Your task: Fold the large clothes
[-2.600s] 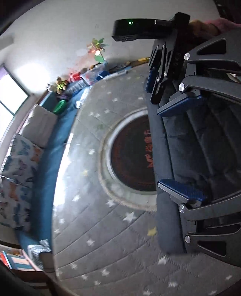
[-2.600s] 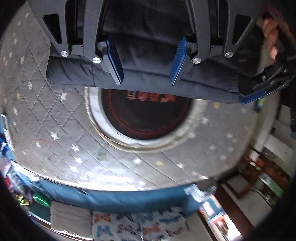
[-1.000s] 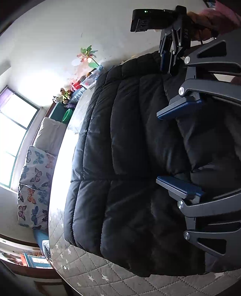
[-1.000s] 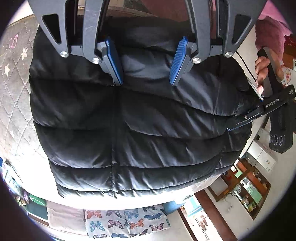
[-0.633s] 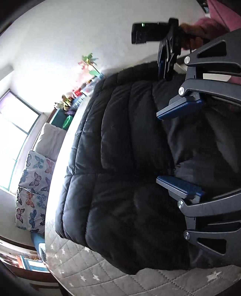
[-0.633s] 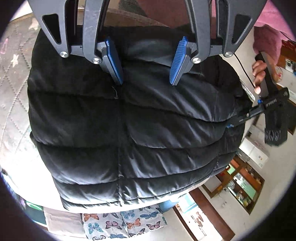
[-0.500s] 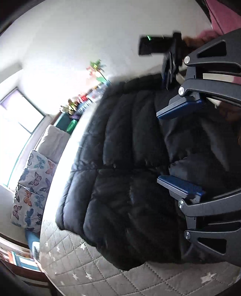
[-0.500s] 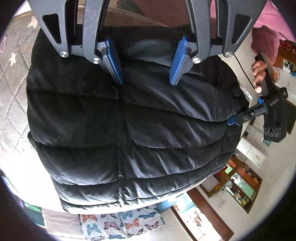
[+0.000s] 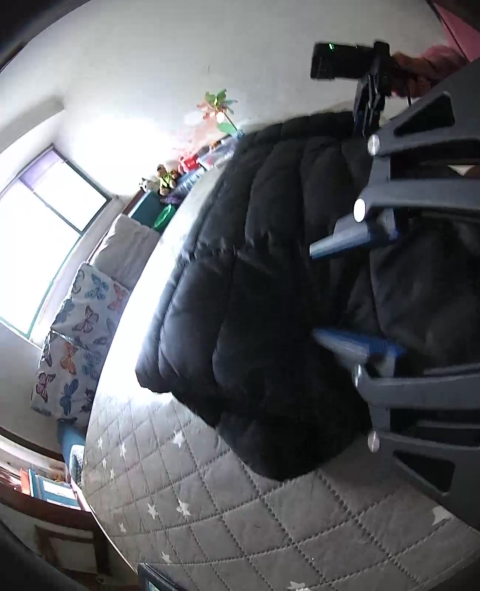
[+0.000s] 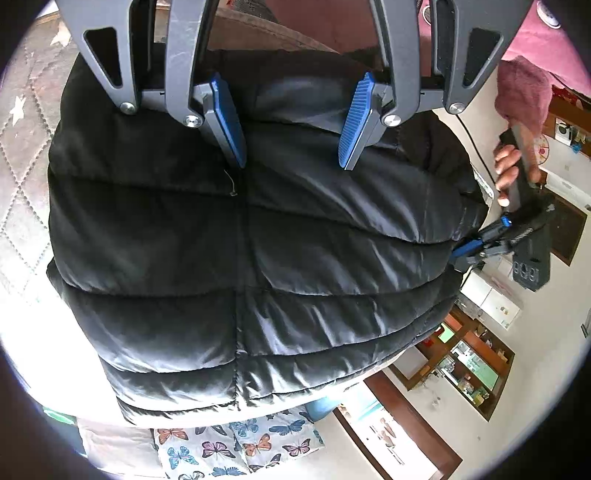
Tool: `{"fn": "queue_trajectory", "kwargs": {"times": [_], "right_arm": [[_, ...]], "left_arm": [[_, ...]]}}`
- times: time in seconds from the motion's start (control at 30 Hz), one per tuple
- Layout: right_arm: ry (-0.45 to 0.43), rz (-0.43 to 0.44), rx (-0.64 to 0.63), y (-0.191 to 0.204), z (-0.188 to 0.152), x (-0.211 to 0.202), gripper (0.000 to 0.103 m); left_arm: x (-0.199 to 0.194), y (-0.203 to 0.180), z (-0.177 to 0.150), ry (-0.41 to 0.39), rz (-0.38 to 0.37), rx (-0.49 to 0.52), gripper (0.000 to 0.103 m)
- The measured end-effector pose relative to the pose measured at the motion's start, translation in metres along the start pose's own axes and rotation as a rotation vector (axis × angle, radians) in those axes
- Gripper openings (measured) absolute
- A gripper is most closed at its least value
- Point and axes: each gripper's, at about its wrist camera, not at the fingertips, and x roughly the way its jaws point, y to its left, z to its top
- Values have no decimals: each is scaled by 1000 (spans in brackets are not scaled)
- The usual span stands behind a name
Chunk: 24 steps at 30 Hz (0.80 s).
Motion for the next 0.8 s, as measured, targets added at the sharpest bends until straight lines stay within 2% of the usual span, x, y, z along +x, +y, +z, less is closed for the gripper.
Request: {"fn": "queue_trajectory", "kwargs": {"times": [0.03, 0.13, 0.2, 0.33, 0.47, 0.5, 0.6, 0.8], "right_arm": [[1, 3, 1, 0, 0, 1, 58], [5, 2, -5, 1, 1, -1, 58], [18, -9, -27, 4, 2, -6, 58], [23, 0, 6, 6, 8, -29, 57], [-54, -50, -27, 15, 15, -49, 57], [-58, -59, -26, 13, 16, -47, 57], [48, -88, 54, -5, 14, -12, 58], [5, -39, 87, -17, 5, -9, 58]], "left_arm": [[3, 4, 0, 2, 7, -6, 26], [2, 23, 2, 13, -50, -80, 25], [0, 29, 2, 12, -52, -76, 25], [3, 13, -2, 0, 22, 4, 25], [6, 2, -4, -7, 69, 46, 25], [7, 2, -4, -8, 73, 47, 25], [5, 3, -11, -2, 68, 36, 25], [6, 0, -7, 1, 68, 31, 25]]}}
